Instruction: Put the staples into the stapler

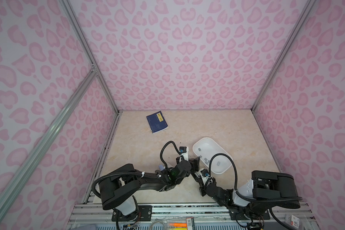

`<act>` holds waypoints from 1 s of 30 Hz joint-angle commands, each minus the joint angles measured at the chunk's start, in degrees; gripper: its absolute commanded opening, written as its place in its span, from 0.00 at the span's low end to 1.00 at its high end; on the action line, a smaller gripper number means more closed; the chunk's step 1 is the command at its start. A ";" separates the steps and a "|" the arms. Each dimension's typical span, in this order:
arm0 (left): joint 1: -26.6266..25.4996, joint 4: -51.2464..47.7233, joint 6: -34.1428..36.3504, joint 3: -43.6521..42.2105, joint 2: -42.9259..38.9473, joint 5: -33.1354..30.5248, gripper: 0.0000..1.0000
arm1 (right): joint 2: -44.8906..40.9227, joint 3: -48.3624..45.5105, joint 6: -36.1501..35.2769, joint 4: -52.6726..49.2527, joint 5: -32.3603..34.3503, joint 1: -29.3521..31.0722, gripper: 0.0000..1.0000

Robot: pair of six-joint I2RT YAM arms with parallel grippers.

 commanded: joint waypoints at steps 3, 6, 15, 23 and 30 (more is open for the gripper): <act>-1.38 -5.47 0.66 -0.01 2.39 11.51 0.97 | 0.69 0.22 -3.39 2.26 -1.97 -0.13 0.09; -1.38 -6.53 0.17 0.15 1.76 10.10 0.97 | 0.52 0.03 -2.94 2.41 -0.79 -0.08 0.09; -0.71 -15.75 2.25 4.97 -5.42 6.29 0.96 | 1.17 0.30 -2.71 2.32 0.17 -0.17 0.11; 2.21 -20.25 3.16 9.29 -7.08 8.69 0.96 | 0.69 0.46 -2.87 1.68 0.17 -0.11 0.11; 2.84 -20.44 0.95 6.44 -7.64 7.32 0.96 | -2.31 1.15 -3.39 -1.24 -0.45 -0.09 0.34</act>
